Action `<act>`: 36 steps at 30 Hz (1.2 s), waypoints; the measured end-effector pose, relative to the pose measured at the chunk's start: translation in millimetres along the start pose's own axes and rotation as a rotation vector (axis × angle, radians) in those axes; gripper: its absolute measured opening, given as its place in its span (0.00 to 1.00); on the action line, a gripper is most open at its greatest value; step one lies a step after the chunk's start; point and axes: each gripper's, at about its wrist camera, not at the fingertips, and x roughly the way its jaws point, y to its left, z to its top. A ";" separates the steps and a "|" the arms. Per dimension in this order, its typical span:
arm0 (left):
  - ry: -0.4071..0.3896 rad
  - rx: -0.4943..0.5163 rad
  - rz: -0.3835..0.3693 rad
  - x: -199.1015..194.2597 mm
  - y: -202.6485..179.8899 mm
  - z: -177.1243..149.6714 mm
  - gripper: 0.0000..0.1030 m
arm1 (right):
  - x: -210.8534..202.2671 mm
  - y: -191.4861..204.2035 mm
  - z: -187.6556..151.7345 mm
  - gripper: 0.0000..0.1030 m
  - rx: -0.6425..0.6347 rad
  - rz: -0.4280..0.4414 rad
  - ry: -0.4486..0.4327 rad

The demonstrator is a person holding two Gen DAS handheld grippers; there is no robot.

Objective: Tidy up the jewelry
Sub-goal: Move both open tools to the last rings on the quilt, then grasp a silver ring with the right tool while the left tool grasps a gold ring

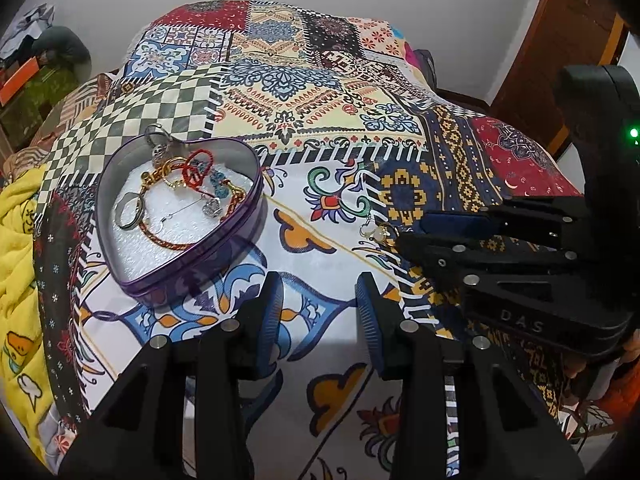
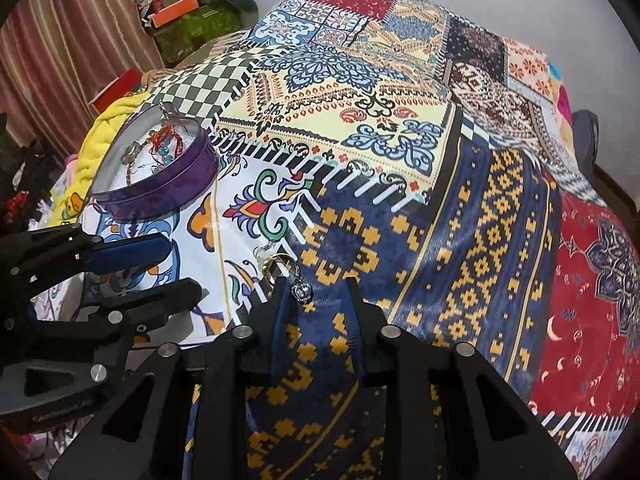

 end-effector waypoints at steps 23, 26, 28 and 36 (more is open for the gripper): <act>0.054 0.062 -0.093 16.9 -37.6 14.9 0.36 | -54.0 -49.1 -18.8 0.09 0.192 0.010 -0.119; 0.057 0.087 -0.090 20.7 -46.6 18.0 0.36 | -57.5 -56.3 -24.3 0.09 0.212 0.009 -0.120; 0.065 0.093 -0.072 28.2 -50.7 22.9 0.36 | -59.5 -60.4 -27.3 0.09 0.227 0.008 -0.123; 0.071 0.151 -0.002 47.6 -66.4 35.0 0.33 | -61.3 -64.1 -34.7 0.09 0.242 0.017 -0.123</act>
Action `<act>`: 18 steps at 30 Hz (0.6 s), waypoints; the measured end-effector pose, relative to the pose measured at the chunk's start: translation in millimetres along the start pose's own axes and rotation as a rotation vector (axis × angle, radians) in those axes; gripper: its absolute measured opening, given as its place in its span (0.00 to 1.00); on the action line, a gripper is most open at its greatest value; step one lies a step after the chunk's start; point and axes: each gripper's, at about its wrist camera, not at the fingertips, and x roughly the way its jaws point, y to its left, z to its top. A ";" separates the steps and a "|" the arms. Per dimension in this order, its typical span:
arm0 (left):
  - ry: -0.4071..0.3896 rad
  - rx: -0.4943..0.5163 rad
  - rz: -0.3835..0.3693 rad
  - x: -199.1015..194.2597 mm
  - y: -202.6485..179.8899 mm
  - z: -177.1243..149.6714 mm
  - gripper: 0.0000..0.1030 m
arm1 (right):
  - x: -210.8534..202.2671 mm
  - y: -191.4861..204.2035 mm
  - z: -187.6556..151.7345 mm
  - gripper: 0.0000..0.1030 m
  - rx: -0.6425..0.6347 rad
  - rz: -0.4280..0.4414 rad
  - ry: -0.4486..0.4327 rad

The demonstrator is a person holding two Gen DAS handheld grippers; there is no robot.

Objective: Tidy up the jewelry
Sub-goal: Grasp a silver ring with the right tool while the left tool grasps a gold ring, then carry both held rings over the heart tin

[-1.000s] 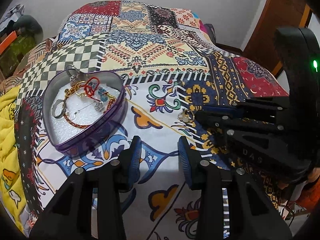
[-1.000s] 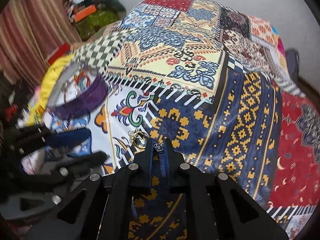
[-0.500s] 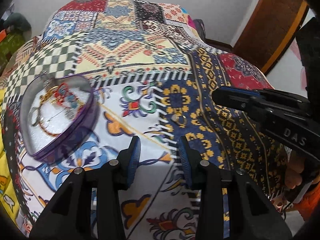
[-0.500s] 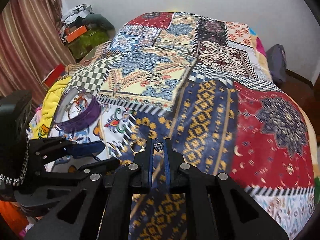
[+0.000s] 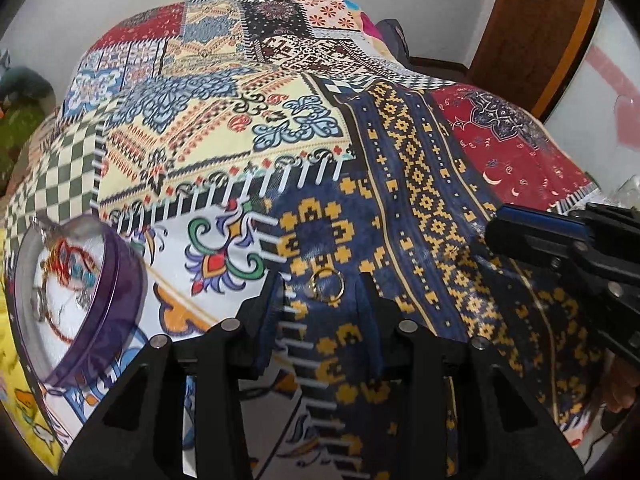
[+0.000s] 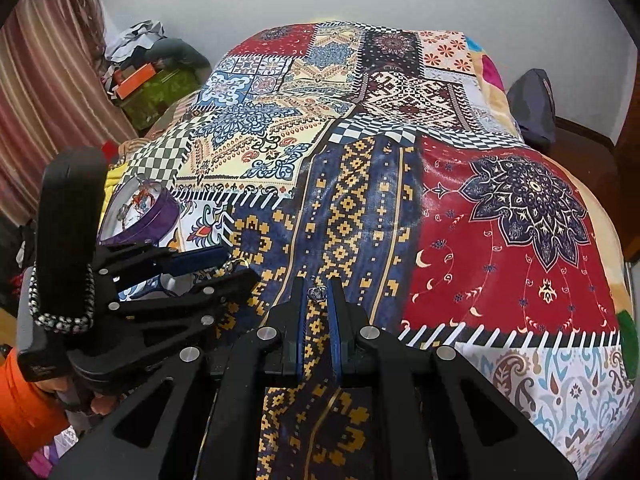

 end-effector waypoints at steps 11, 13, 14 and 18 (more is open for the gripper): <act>-0.025 0.006 -0.001 -7.7 -1.4 -8.2 0.19 | -16.3 6.8 4.0 0.09 -0.007 0.006 -0.029; -0.028 -0.002 -0.001 -11.9 -0.1 -11.0 0.19 | -18.2 10.0 5.5 0.09 -0.014 0.005 -0.031; -0.030 -0.007 0.003 -14.7 1.2 -12.9 0.19 | -19.0 12.0 6.4 0.09 -0.019 0.004 -0.033; -0.041 -0.027 0.034 -28.5 9.8 -19.6 0.19 | -24.7 22.1 10.3 0.09 -0.038 0.005 -0.044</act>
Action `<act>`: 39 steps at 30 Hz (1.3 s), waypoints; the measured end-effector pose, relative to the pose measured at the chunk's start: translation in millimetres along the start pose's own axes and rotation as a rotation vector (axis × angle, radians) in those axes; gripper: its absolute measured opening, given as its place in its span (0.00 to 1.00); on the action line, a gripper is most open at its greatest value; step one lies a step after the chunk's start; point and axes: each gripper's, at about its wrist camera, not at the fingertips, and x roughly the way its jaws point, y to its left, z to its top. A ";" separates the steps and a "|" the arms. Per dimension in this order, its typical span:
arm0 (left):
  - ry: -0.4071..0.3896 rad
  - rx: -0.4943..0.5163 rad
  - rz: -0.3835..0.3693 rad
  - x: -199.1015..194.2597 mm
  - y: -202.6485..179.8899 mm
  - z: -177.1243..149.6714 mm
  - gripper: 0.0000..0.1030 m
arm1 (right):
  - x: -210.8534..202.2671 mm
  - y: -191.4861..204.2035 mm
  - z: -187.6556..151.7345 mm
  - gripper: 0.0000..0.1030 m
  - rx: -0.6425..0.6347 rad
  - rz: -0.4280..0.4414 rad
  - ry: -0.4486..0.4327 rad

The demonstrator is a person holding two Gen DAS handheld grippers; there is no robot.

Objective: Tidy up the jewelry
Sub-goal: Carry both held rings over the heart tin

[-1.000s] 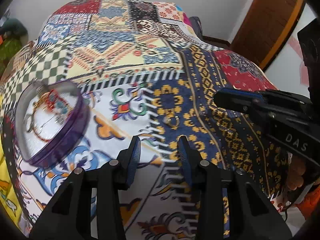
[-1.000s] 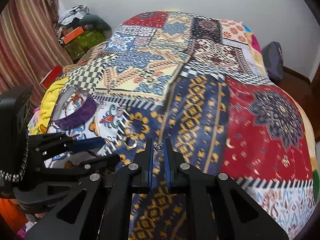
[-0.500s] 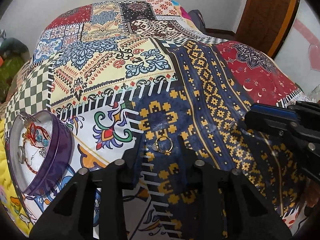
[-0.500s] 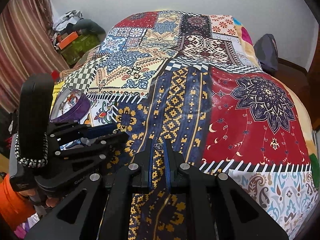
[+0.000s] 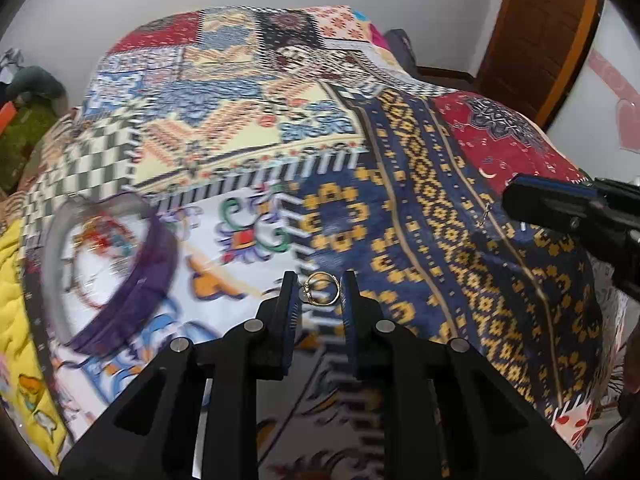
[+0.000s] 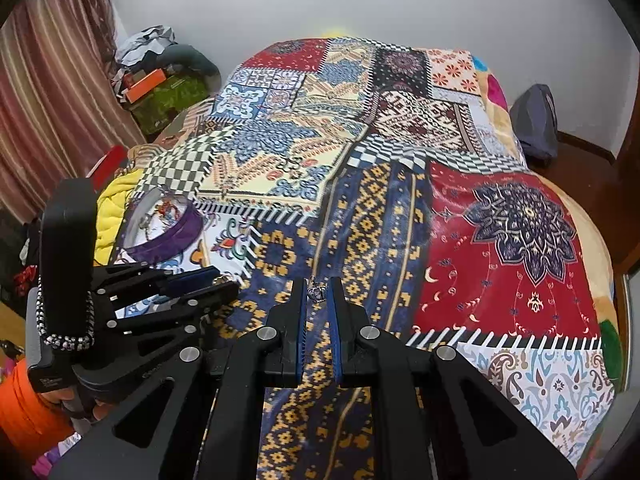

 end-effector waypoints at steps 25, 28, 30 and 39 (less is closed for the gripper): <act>-0.234 -0.161 0.070 -119.3 96.3 -16.8 0.19 | 2.2 113.6 40.9 0.09 -0.149 0.117 -0.080; -0.245 -0.191 0.086 -122.9 113.1 -18.9 0.19 | 11.1 127.1 44.1 0.09 -0.170 0.143 -0.075; -0.249 -0.211 0.095 -123.4 124.3 -20.1 0.19 | 17.1 135.3 45.7 0.09 -0.184 0.155 -0.072; -0.229 -0.249 0.090 -109.3 155.1 -29.1 0.19 | 48.7 154.0 54.1 0.09 -0.196 0.189 -0.043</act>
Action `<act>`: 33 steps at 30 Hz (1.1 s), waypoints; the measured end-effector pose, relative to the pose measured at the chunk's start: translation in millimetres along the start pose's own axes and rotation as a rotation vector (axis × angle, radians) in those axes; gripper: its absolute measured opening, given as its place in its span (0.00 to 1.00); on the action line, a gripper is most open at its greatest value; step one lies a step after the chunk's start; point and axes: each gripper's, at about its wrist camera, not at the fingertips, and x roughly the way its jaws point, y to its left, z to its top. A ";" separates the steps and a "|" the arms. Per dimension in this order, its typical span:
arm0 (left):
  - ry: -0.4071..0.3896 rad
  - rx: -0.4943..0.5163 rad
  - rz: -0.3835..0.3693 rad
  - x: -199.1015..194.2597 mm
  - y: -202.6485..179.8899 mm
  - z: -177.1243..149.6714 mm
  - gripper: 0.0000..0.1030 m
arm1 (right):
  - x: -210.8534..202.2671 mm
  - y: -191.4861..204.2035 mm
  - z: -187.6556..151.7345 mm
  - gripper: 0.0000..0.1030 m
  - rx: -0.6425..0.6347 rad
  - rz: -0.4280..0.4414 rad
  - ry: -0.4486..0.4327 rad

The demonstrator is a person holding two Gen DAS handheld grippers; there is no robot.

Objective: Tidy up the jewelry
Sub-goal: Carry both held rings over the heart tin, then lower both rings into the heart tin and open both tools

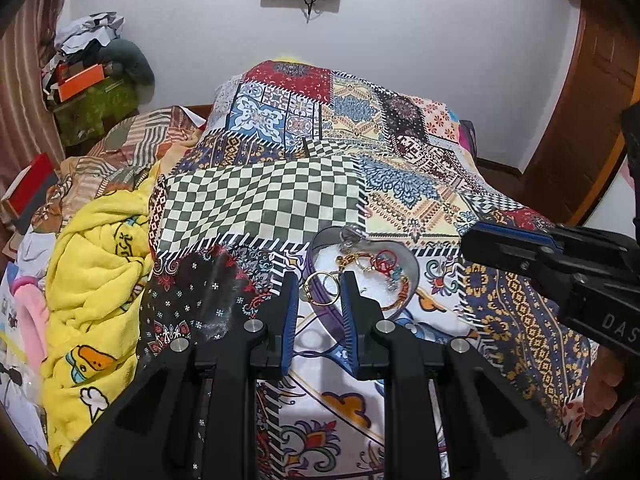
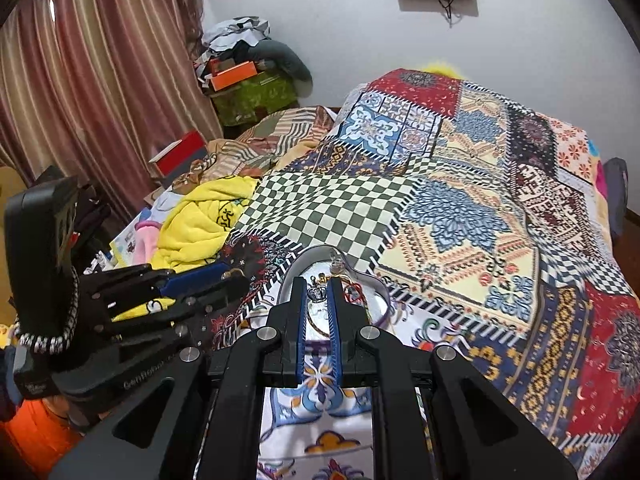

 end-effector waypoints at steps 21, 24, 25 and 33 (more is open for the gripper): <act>0.050 0.037 -0.094 50.0 -15.8 -3.4 0.19 | 51.0 -10.6 7.3 0.09 0.014 0.015 0.075; 0.056 0.028 -0.105 54.1 -15.6 -4.0 0.19 | 57.7 -12.5 6.4 0.09 0.021 0.019 0.090; 0.058 0.024 -0.111 55.1 -15.1 -4.1 0.19 | 59.2 -13.1 6.0 0.09 0.022 0.019 0.094; 0.062 0.032 -0.113 56.9 -16.4 -4.8 0.20 | 65.2 -16.3 4.7 0.09 0.040 0.054 0.133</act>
